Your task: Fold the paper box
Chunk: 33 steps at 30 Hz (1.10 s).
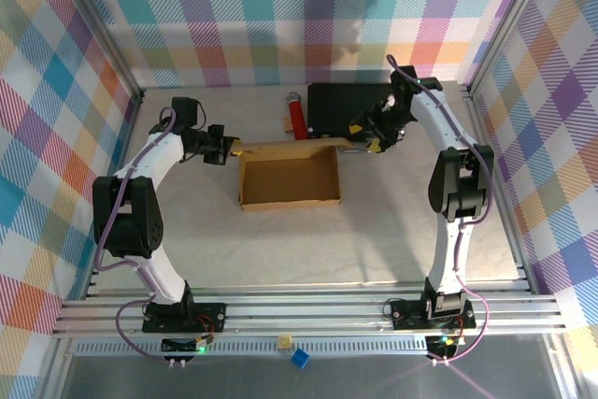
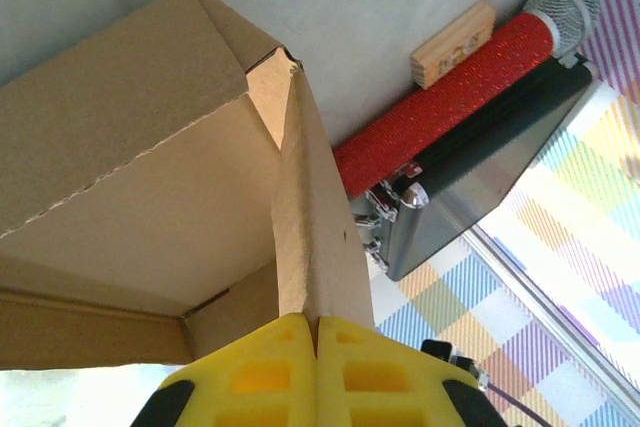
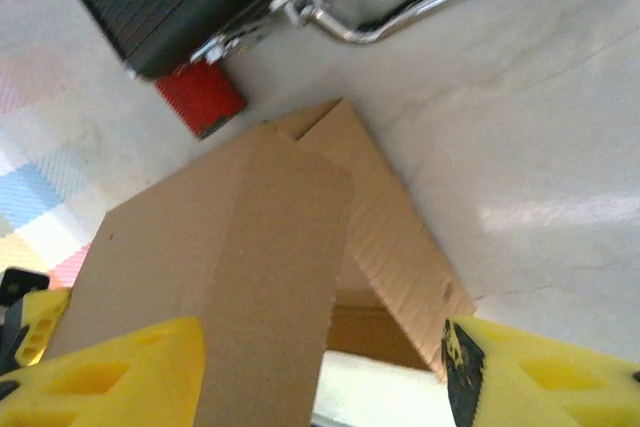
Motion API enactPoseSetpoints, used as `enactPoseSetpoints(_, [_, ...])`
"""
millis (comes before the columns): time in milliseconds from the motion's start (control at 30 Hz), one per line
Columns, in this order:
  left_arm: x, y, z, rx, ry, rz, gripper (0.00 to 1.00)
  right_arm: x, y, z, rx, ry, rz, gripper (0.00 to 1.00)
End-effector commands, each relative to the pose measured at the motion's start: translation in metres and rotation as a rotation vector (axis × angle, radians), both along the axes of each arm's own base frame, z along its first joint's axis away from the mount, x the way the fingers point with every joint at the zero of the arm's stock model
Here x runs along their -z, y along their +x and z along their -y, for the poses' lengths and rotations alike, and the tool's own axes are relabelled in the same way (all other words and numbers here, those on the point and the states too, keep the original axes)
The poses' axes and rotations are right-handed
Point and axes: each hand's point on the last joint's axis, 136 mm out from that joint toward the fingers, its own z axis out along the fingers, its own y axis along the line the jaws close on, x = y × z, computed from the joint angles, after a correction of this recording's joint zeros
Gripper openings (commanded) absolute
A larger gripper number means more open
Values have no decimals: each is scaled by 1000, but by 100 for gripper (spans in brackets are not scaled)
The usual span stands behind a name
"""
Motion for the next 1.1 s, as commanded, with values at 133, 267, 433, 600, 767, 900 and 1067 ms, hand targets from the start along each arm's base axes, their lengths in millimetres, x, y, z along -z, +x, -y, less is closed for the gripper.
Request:
enactPoseSetpoints(133, [-26, 3, 2, 22, -34, 43, 0, -39, -4, -29, -35, 162, 21, 64])
enactPoseSetpoints(267, [-27, 2, 2, 22, -40, 49, 0, -41, -6, -41, -46, 201, 6, 64])
enactPoseSetpoints(433, [-31, 6, 3, 21, -46, 59, 0, -46, -8, -38, -68, 172, 25, 64])
enactPoseSetpoints(600, [-37, 7, 3, 24, -46, 72, 0, -55, -6, -14, -96, 28, 103, 65])
enactPoseSetpoints(767, [-41, 6, 4, 22, -51, 77, 0, -66, 3, -11, -102, 2, 164, 68])
enactPoseSetpoints(900, [-42, 7, 4, 17, -54, 80, 0, -55, -4, -28, -122, 61, 76, 67])
enactPoseSetpoints(1067, [-42, 8, 4, 14, -59, 81, 0, -45, -16, -49, -126, 128, 36, 67])
